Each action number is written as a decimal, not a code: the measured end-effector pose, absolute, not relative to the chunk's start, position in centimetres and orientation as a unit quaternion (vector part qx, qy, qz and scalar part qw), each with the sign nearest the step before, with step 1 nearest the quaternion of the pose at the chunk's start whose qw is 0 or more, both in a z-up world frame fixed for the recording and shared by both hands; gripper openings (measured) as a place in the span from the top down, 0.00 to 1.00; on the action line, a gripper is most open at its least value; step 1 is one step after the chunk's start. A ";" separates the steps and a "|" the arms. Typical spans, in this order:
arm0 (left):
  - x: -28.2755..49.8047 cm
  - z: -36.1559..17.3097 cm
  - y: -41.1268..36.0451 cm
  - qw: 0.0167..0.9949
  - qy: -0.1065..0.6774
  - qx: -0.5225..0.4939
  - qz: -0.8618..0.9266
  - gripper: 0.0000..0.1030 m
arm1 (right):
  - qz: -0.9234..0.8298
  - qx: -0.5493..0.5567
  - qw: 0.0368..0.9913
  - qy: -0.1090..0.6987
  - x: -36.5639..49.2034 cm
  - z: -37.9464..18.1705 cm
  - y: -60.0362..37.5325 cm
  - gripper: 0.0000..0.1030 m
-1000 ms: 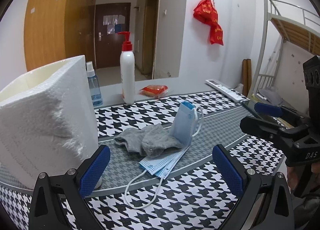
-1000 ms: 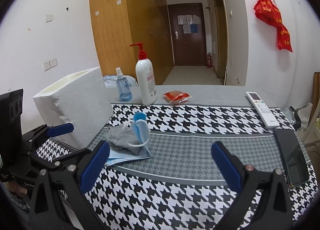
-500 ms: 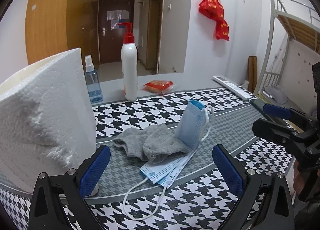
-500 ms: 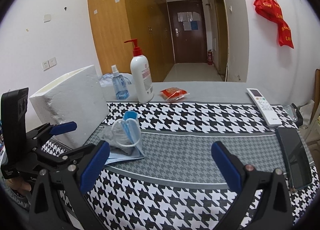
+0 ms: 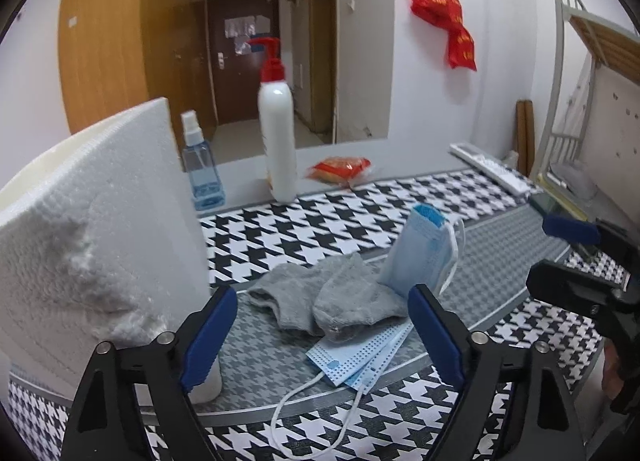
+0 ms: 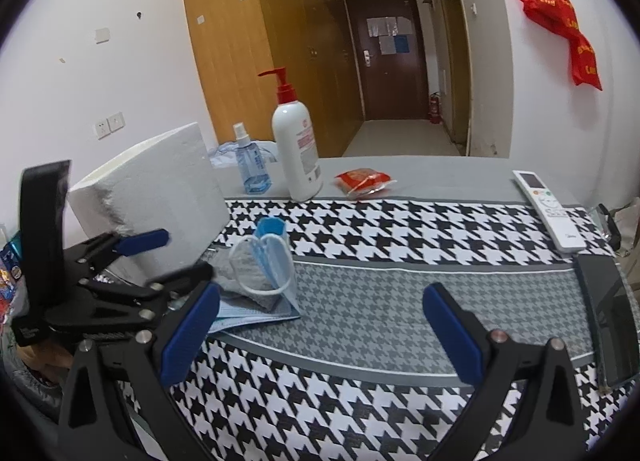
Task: Organize soft objects
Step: 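Move the left gripper toward the grey sock on the table, then grasp the grey sock with the left gripper while the right gripper grasps the blue mask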
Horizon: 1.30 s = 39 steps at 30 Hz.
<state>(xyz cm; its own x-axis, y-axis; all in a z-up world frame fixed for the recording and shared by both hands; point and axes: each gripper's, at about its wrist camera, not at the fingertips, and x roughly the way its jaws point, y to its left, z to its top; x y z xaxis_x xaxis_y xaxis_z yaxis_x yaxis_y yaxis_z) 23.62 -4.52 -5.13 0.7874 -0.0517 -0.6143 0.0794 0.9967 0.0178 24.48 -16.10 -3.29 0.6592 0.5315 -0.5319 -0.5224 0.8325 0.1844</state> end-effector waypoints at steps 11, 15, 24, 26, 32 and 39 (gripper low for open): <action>25.7 -6.3 -5.2 0.933 0.354 0.022 -0.060 0.26 | 0.298 0.009 0.902 0.311 25.5 -3.9 -15.1 0.00; 26.5 -7.0 -5.0 0.927 0.368 0.024 -0.067 0.38 | 0.295 0.004 0.899 0.322 25.8 -4.3 -14.8 0.00; 27.4 -8.1 -5.2 0.915 0.394 0.025 -0.083 0.62 | 0.316 0.007 0.887 0.337 26.6 -4.8 -13.3 0.00; 27.6 -8.3 -5.1 0.914 0.397 0.024 -0.083 0.65 | 0.319 0.006 0.885 0.340 26.7 -4.8 -13.1 0.01; 27.4 -8.5 -5.1 0.914 0.395 0.019 -0.094 0.79 | 0.321 0.005 0.879 0.352 27.4 -5.1 -12.6 0.13; 26.9 -8.2 -4.5 0.915 0.388 0.004 -0.110 0.86 | 0.323 -0.010 0.868 0.377 28.4 -5.9 -11.3 0.36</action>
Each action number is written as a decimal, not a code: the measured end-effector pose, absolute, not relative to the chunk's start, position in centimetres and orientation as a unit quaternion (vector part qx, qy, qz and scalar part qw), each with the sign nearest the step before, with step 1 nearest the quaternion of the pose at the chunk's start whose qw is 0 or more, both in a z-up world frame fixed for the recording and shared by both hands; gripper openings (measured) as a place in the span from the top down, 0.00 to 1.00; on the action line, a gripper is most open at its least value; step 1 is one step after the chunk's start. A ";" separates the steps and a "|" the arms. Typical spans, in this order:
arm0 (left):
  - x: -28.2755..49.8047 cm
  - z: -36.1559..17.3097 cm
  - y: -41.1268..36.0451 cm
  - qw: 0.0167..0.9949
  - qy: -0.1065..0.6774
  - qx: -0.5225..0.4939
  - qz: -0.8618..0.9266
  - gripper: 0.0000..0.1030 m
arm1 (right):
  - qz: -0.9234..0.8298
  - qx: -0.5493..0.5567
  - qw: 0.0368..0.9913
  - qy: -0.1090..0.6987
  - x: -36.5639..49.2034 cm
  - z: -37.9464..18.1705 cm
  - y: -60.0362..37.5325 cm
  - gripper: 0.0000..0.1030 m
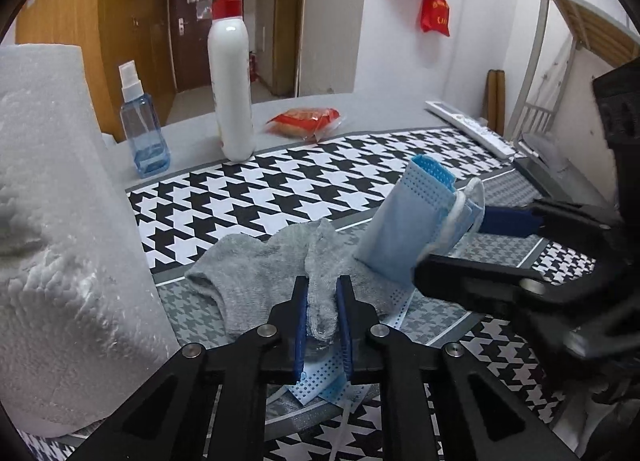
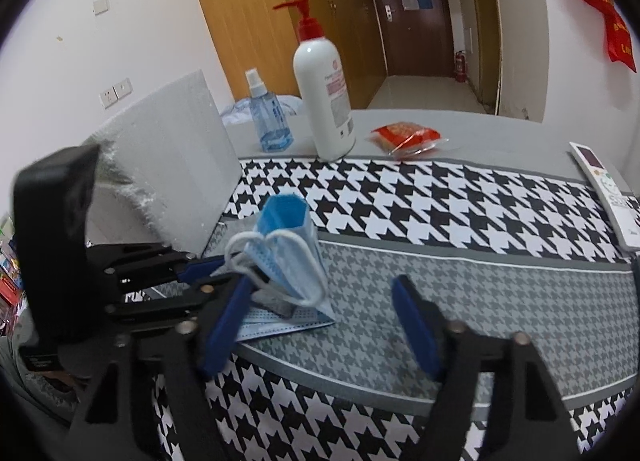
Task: Organize soft objects
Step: 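Grasp the grey sock with the left gripper while the right gripper grasps the blue mask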
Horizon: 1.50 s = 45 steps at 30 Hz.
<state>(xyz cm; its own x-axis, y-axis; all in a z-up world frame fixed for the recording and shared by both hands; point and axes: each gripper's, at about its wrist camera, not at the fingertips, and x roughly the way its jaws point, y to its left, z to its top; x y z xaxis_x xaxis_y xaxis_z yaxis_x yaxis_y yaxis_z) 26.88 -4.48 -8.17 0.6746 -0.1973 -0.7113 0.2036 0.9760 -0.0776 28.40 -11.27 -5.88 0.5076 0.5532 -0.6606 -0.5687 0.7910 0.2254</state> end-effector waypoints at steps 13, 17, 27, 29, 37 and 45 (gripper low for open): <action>26.1 -7.8 -4.2 0.922 0.370 -0.006 -0.115 0.86 | 0.326 -0.028 0.849 0.415 29.4 -8.0 -10.1 0.88; 26.0 -7.4 -3.9 0.924 0.364 -0.015 -0.117 0.89 | 0.328 -0.034 0.849 0.413 29.1 -8.0 -9.9 0.89; 24.3 -4.7 -3.9 0.940 0.320 -0.020 -0.113 0.89 | 0.314 -0.031 0.865 0.389 28.0 -6.3 -11.0 0.91; 24.1 -4.4 -3.7 0.942 0.316 -0.021 -0.110 0.89 | 0.313 -0.032 0.868 0.383 27.6 -5.9 -11.1 0.93; 22.6 -3.5 -3.2 0.951 0.295 -0.017 -0.094 0.89 | 0.299 -0.031 0.875 0.380 26.7 -5.5 -12.1 0.94; 22.1 -3.6 -3.0 0.949 0.297 -0.020 -0.100 0.89 | 0.290 -0.046 0.868 0.400 27.6 -6.3 -10.4 0.94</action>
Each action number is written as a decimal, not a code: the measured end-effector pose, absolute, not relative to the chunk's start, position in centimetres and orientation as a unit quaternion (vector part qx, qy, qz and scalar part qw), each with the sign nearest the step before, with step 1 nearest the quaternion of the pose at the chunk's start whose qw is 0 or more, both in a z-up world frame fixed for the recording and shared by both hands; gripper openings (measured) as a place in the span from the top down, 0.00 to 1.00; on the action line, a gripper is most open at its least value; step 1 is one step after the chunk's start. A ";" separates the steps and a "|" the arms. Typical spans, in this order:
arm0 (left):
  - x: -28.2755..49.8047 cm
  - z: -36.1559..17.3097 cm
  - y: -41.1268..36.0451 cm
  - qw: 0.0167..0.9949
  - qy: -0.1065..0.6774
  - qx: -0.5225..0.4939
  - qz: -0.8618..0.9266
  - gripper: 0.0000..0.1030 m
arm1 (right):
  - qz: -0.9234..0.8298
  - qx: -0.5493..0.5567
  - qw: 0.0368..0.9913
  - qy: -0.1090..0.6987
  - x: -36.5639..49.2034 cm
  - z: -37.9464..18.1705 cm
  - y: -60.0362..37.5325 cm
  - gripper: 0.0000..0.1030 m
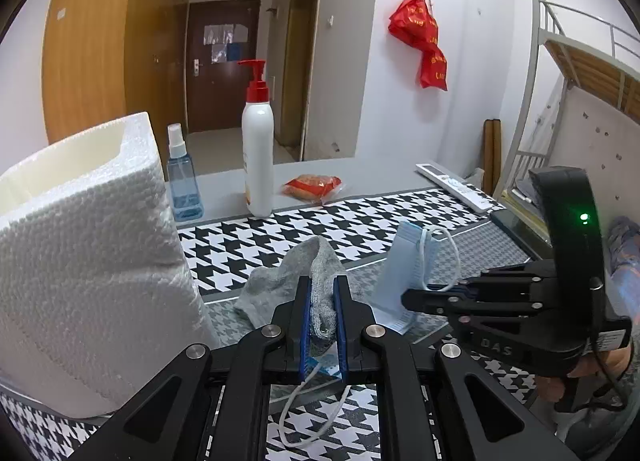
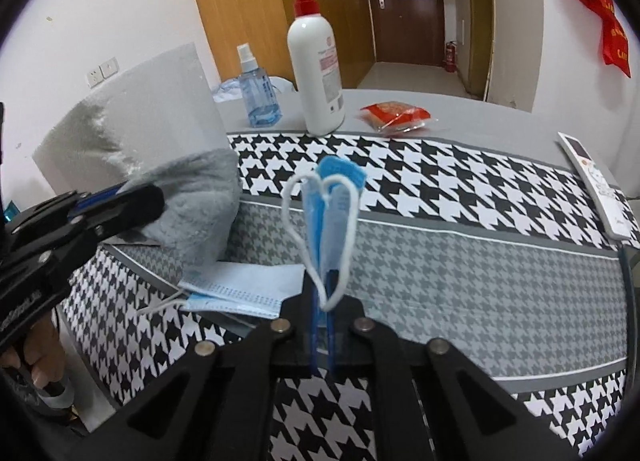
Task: Organize soft objects
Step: 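Grasp the grey sock with the left gripper while the right gripper grasps the blue mask, then lift the grey sock with the left gripper while the right gripper lifts the mask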
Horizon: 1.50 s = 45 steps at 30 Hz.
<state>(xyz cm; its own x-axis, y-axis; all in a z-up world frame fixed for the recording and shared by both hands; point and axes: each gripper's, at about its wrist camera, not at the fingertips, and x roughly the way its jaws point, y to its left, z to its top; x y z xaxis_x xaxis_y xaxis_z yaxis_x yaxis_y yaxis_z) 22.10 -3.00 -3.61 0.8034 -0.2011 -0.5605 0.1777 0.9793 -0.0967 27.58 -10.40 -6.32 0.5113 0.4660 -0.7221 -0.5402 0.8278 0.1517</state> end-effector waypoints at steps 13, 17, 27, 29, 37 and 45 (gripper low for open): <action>21.3 -3.7 -2.1 0.950 0.294 -0.029 -0.106 0.89 | 0.296 -0.050 0.860 0.412 28.4 -7.4 -8.8 0.62; 21.1 -3.8 -2.0 0.950 0.294 -0.030 -0.106 0.89 | 0.303 -0.058 0.860 0.406 28.2 -7.4 -8.5 0.62; 20.4 -3.3 -1.7 0.953 0.284 -0.030 -0.103 0.89 | 0.301 -0.059 0.865 0.397 27.8 -7.5 -8.5 0.94; 20.0 -2.9 -1.6 0.954 0.280 -0.030 -0.102 0.89 | 0.299 -0.053 0.869 0.391 27.3 -6.9 -9.0 0.93; 18.5 -0.5 -1.8 0.963 0.249 -0.022 -0.104 0.89 | 0.280 -0.040 0.891 0.357 25.7 -4.3 -10.9 0.93; 17.5 1.2 -1.8 0.968 0.224 -0.016 -0.110 0.91 | 0.268 -0.026 0.908 0.323 24.6 -1.9 -12.3 0.93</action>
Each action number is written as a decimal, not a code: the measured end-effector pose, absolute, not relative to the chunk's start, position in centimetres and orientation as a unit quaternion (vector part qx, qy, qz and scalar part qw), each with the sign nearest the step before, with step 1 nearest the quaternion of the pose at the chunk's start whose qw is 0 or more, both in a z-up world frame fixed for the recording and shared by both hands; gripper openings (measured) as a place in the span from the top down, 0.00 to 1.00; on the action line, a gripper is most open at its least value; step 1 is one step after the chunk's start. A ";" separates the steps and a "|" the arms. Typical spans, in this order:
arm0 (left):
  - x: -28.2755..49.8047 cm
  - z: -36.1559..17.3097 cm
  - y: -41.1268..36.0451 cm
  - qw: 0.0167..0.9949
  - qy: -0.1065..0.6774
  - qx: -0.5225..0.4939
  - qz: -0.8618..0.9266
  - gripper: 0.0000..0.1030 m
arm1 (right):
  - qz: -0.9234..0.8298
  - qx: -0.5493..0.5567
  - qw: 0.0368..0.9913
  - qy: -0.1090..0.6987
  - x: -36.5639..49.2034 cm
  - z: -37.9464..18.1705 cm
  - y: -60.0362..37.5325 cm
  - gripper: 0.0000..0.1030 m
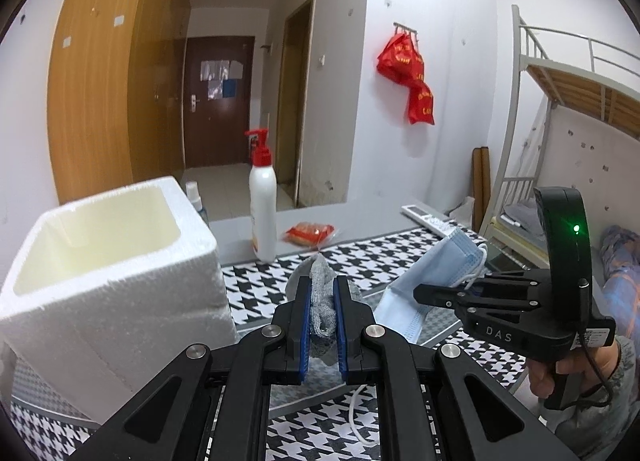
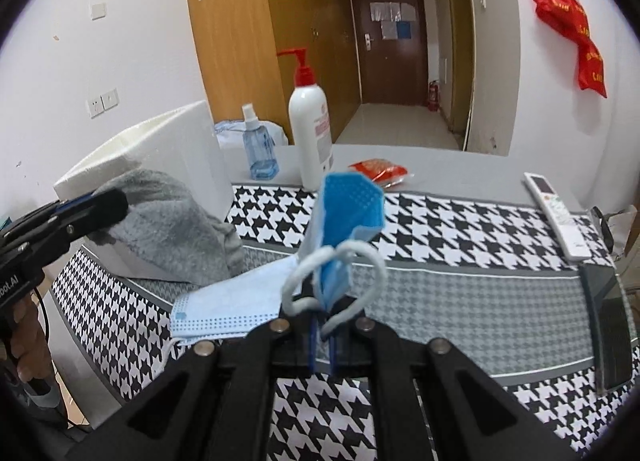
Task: Organize soft objects
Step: 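Lift the grey sock with the left gripper while the right gripper lifts the mask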
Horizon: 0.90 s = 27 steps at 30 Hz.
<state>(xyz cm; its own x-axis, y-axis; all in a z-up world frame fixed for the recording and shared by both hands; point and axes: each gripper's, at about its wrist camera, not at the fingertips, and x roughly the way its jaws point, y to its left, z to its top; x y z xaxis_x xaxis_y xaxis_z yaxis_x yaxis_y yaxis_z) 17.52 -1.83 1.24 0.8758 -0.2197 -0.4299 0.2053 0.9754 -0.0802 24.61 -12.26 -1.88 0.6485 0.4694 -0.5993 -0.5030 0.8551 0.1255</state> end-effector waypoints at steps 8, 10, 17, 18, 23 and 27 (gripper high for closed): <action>17.4 2.5 -1.1 0.972 0.209 -0.020 -0.103 0.91 | 0.259 -0.022 0.913 0.313 24.1 -1.1 -12.9 0.93; 17.4 2.9 -1.0 0.973 0.205 -0.019 -0.101 0.91 | 0.256 -0.019 0.915 0.310 24.1 -0.9 -13.1 0.94; 17.4 4.5 -1.0 0.977 0.190 -0.008 -0.093 0.91 | 0.249 -0.011 0.924 0.289 23.7 0.8 -13.8 0.94; 17.5 4.6 -1.0 0.978 0.188 -0.008 -0.093 0.91 | 0.249 -0.012 0.925 0.286 23.7 1.2 -13.7 0.93; 17.7 5.5 -0.8 0.980 0.182 -0.007 -0.083 0.91 | 0.254 -0.019 0.929 0.270 23.4 2.5 -13.6 0.93; 17.7 6.1 -0.7 0.981 0.180 -0.003 -0.073 0.91 | 0.257 -0.020 0.931 0.258 23.2 3.5 -13.4 0.93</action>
<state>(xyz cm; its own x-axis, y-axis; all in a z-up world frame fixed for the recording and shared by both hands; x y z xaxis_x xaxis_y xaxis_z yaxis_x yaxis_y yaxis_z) 17.71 -0.71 6.08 0.9249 -0.1438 -0.3519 0.1416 0.9894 -0.0323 23.16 -13.36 3.53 0.7349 0.4683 -0.4906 -0.4892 0.8670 0.0947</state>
